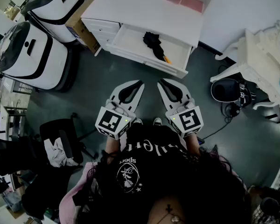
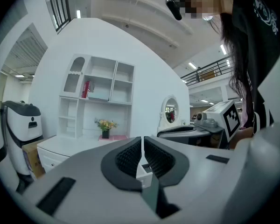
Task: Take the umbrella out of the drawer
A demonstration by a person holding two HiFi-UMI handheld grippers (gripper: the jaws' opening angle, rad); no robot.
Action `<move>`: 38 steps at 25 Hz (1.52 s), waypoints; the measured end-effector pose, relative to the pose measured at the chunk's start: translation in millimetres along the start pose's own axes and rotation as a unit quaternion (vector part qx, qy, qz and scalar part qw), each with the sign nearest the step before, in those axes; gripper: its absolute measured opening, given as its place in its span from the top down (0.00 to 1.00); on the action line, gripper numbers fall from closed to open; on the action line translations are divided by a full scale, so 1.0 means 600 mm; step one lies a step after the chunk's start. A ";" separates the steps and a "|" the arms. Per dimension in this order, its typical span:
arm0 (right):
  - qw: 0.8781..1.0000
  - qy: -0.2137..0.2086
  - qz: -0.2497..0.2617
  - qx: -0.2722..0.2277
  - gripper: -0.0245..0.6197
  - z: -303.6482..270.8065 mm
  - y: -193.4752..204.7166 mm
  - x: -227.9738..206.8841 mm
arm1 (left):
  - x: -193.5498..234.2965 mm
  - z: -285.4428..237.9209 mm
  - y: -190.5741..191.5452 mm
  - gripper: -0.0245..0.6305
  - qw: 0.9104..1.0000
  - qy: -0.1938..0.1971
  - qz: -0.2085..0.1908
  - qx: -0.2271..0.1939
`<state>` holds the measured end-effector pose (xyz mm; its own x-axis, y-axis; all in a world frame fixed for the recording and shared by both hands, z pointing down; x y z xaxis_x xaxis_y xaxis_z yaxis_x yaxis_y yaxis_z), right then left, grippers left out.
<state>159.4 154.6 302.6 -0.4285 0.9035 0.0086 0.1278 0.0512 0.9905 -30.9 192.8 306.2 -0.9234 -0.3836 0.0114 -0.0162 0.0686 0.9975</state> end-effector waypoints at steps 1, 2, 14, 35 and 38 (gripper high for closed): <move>1.000 -0.001 -0.001 0.001 0.86 -0.002 -0.001 0.002 | 0.002 0.001 -0.001 0.93 1.000 0.002 0.001 0.001; 1.000 -0.001 -0.001 0.002 0.86 -0.004 -0.002 0.003 | 0.004 0.002 -0.002 0.93 1.000 0.003 0.002 0.002; 1.000 -0.008 0.011 0.025 0.86 -0.048 0.000 0.043 | 0.043 0.033 0.008 0.93 1.000 0.007 0.007 0.015; 0.998 0.028 -0.022 0.055 0.86 -0.130 0.039 0.104 | 0.141 0.089 0.065 0.93 0.998 0.036 0.023 0.049; 0.997 0.033 -0.025 0.058 0.86 -0.138 0.040 0.087 | 0.150 0.070 0.068 0.93 0.997 0.044 0.026 0.050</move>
<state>65.9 167.4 338.3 -0.4945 0.8688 -0.0266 0.2061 0.1470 0.9674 -130.6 199.8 344.9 -0.8867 -0.4565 0.0730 -0.0119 0.1805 0.9835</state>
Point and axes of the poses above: the fingertips, and each gripper's own axes: z backward along the fingers, x to its left, y out of its underside, the point moved 10 cm from there along z, backward along the fingers, and after that the axes turned 13 degrees about -y, right-handed, at the moved point
